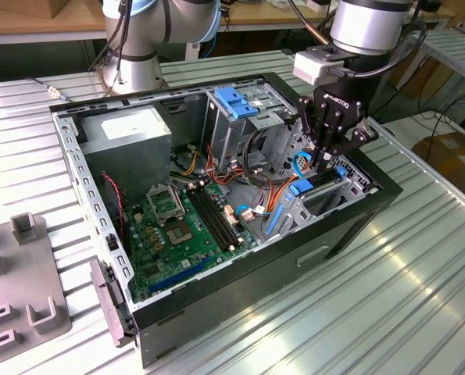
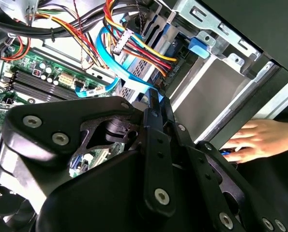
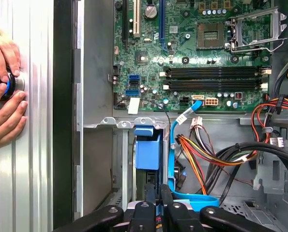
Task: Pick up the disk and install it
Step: 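Insert the second disk wire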
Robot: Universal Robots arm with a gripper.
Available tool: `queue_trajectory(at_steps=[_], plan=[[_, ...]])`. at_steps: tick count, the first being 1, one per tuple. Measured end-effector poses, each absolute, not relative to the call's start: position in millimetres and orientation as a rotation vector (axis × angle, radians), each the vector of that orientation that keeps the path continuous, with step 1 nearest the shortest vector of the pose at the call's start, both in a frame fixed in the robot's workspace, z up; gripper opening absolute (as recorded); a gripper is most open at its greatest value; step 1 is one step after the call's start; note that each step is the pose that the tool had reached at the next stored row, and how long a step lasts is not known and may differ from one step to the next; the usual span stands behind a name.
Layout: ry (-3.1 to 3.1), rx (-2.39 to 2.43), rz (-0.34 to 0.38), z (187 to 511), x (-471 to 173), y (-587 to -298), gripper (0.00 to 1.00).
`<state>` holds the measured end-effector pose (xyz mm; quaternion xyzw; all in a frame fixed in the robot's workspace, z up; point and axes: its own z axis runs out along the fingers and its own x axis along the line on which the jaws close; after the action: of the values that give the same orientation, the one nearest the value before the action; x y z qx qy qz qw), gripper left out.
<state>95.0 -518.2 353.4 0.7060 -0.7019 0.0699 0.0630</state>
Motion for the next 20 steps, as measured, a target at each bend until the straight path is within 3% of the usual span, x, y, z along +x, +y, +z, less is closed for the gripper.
queue_trajectory(at_steps=[20], plan=[[-2.175,2.185,0.109,351,95,-539,0.16]])
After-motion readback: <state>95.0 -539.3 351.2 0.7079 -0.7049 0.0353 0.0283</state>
